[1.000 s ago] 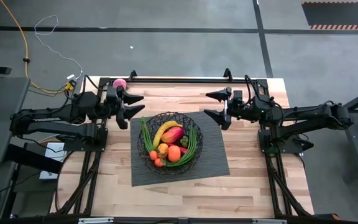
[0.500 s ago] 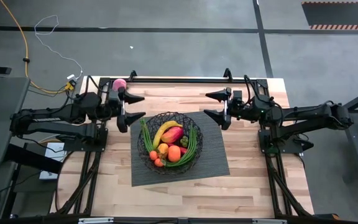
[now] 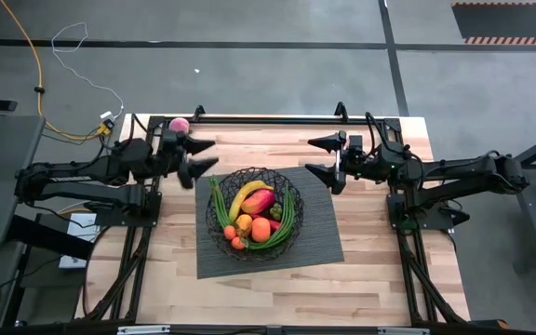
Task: Build produce basket
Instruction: Put the pink peach into the black mesh basket
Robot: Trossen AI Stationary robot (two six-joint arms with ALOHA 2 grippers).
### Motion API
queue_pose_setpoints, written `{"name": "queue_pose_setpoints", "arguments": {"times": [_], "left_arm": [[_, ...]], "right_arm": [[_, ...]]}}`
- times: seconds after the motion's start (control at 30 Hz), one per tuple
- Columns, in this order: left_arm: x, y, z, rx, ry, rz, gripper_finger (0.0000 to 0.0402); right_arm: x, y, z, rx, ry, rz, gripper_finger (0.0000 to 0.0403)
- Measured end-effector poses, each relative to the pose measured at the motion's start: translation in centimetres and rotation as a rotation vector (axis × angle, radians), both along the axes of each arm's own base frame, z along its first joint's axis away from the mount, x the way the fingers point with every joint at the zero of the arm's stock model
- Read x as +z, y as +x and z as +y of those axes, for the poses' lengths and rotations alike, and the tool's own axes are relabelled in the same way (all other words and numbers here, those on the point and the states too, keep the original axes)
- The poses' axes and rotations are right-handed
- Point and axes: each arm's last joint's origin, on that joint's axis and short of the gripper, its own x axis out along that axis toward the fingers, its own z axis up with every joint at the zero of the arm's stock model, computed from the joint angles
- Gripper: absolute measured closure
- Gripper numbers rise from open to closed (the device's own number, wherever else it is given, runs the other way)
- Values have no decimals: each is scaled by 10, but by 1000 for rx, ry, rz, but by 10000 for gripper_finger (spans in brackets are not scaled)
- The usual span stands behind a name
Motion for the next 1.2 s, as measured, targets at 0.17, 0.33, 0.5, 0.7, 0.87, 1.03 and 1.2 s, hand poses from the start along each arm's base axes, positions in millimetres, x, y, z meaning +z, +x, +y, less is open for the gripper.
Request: {"name": "queue_pose_setpoints", "arguments": {"times": [0.17, 0.33, 0.5, 0.7, 0.87, 1.03, 1.2], "left_arm": [[4, 9, 22, 237, -96, 101, 44], [9, 10, 68, 514, -261, 393, 43], [-18, -2, 116, 765, -419, 663, 45], [-53, -10, 152, 1005, -582, 754, 46], [-71, -7, 170, 1212, -567, 751, 46], [-89, -2, 181, 1329, -607, 698, 46], [-112, 2, 189, 1417, -560, 823, 46]], "right_arm": [[0, 0, 0, -16, 3, 1, 13], [-1, 0, 0, -16, 3, 7, 13], [-1, 0, 0, -16, 3, 8, 13], [-1, 0, 0, -17, 3, 8, 13], [-1, 0, -1, -17, 3, 8, 13], [-1, 0, -1, -17, 4, 14, 13], [-2, 0, -1, -17, 4, 17, 13]]}}
